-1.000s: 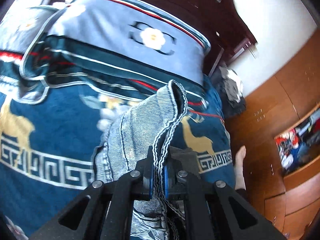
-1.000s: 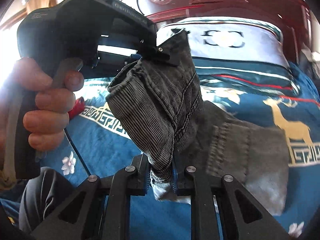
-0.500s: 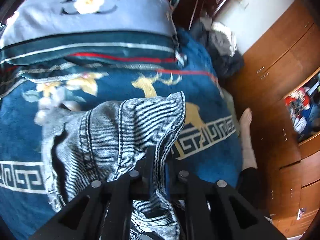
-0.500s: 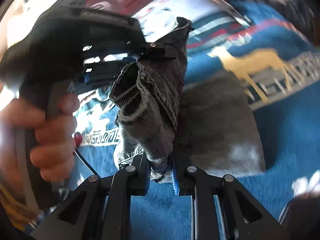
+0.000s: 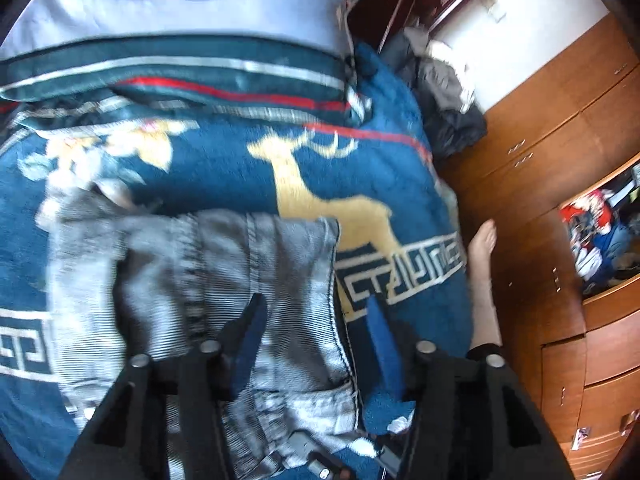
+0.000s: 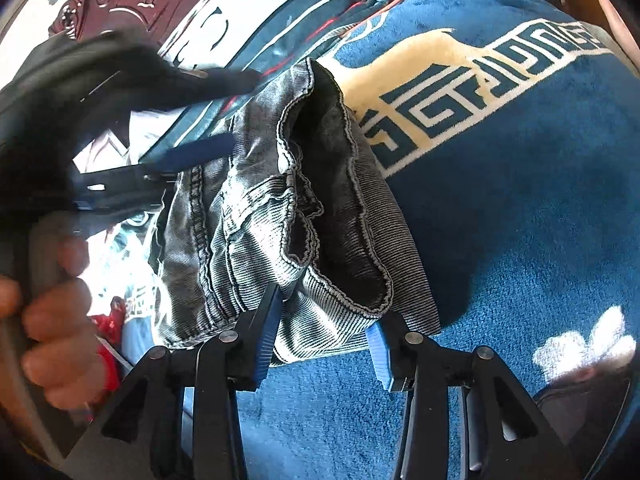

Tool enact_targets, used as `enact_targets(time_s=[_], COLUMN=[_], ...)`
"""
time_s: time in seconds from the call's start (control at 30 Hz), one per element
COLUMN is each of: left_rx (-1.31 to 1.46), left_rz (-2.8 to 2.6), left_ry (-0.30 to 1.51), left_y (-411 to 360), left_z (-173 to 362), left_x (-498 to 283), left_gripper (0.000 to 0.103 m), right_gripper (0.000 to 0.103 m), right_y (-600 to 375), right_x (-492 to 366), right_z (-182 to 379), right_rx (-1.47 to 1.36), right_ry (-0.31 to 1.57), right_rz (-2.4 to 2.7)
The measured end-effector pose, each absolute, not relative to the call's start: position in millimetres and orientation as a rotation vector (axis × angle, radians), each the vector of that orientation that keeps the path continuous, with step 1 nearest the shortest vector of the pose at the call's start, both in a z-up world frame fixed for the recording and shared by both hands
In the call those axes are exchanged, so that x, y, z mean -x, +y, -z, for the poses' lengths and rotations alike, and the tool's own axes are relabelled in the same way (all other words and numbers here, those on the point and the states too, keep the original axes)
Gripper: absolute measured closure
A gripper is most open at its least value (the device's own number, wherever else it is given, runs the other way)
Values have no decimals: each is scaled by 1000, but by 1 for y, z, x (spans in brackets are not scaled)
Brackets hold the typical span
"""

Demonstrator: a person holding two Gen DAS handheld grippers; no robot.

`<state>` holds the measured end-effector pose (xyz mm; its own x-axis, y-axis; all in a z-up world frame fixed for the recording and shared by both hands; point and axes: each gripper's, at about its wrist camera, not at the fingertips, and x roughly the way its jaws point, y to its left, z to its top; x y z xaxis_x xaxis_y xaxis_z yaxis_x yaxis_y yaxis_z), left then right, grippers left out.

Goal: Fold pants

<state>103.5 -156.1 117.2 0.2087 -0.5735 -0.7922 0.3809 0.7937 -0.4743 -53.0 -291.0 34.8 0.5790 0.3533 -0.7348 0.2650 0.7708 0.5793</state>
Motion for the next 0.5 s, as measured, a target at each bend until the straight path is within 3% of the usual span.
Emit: enact_targets(time_s=[0.1, 0.37, 0.5], left_rx=[207, 81, -37], left_rz=[663, 557, 615], left_ry=[1130, 1090, 1071], left_y=[-117, -22, -14], left_z=[-135, -122, -113], left_x=[-98, -53, -29], left_gripper=[39, 39, 39], right_gripper=[60, 55, 65], right_y=[-292, -304, -302], right_x=[56, 67, 49], right_z=[-40, -81, -80], right_rx=[-700, -629, -609], right_ry=[973, 833, 870], right_rz=[-44, -49, -128])
